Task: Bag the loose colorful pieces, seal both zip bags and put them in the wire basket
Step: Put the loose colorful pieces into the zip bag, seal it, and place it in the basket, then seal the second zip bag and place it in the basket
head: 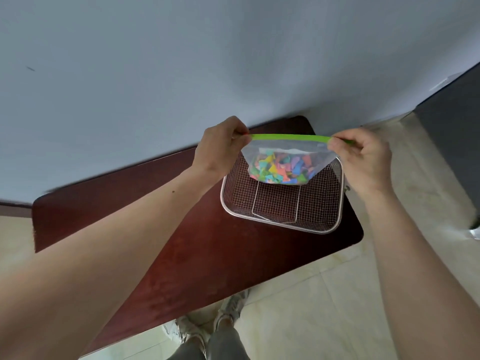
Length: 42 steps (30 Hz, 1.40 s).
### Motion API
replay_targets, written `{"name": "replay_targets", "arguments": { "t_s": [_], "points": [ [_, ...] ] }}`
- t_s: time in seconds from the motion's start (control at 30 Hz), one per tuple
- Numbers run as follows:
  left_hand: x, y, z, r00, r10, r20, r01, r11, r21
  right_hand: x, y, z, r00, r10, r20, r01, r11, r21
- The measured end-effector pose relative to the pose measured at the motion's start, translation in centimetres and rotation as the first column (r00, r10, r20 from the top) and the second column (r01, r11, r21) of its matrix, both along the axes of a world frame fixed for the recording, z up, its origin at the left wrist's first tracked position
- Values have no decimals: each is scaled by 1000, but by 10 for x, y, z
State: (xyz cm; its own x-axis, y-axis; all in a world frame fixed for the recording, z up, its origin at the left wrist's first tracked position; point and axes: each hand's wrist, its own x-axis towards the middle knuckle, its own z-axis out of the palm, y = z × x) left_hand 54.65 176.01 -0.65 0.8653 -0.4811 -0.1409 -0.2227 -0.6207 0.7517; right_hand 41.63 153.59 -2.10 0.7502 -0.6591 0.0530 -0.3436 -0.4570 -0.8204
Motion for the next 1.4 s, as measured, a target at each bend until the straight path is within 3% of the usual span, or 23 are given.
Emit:
{"name": "replay_targets", "arguments": {
  "t_s": [0.5,0.73,1.1,1.4],
  "points": [
    [-3,-8,-19,996,5,-89,-5,1000,-2,-4,2,-8,994,49,-101,-50,999,-11],
    [-11,18,-13,993,6,-122,-12,998,-54,2,28,8,993,56,-105,-71,986,-149],
    [-24,134,-3,984,126,-126,-134,990,-52,37,141,26,983,182,10,-174,954,-243],
    [-46,266,-14,921,369,-124,-375,926,-32,60,269,3,898,440,-32,-438,880,-182]
  ]
}}
